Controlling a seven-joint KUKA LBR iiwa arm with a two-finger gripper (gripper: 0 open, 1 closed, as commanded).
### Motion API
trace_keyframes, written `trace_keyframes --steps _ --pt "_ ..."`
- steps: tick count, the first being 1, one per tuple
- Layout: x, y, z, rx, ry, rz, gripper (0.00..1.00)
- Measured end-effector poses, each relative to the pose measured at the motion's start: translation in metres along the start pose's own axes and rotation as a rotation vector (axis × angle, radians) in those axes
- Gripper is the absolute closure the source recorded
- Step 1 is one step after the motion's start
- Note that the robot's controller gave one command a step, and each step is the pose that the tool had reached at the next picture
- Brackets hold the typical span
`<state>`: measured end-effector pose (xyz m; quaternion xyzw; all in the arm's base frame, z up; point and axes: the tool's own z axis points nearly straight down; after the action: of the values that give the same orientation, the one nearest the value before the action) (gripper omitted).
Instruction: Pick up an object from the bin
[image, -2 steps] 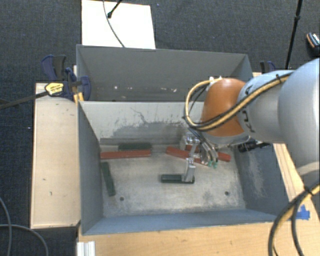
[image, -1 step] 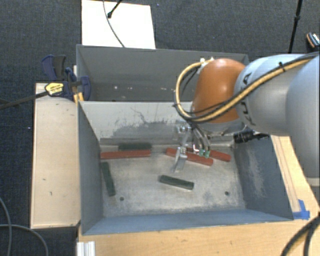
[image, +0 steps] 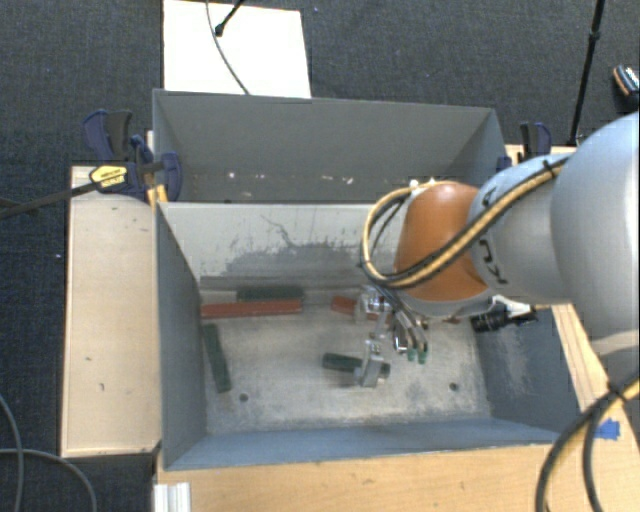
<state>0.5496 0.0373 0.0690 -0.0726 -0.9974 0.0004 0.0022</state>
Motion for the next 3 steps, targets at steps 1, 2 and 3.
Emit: trace_keyframes --steps 1,2,3 --pt "-0.004 0.002 -0.006 -0.002 -0.011 -0.004 1.0" --pt "-0.025 0.021 -0.048 -0.002 -0.012 -0.333 1.0" --pt "-0.024 0.02 -0.047 -0.001 -0.009 -0.334 0.0"
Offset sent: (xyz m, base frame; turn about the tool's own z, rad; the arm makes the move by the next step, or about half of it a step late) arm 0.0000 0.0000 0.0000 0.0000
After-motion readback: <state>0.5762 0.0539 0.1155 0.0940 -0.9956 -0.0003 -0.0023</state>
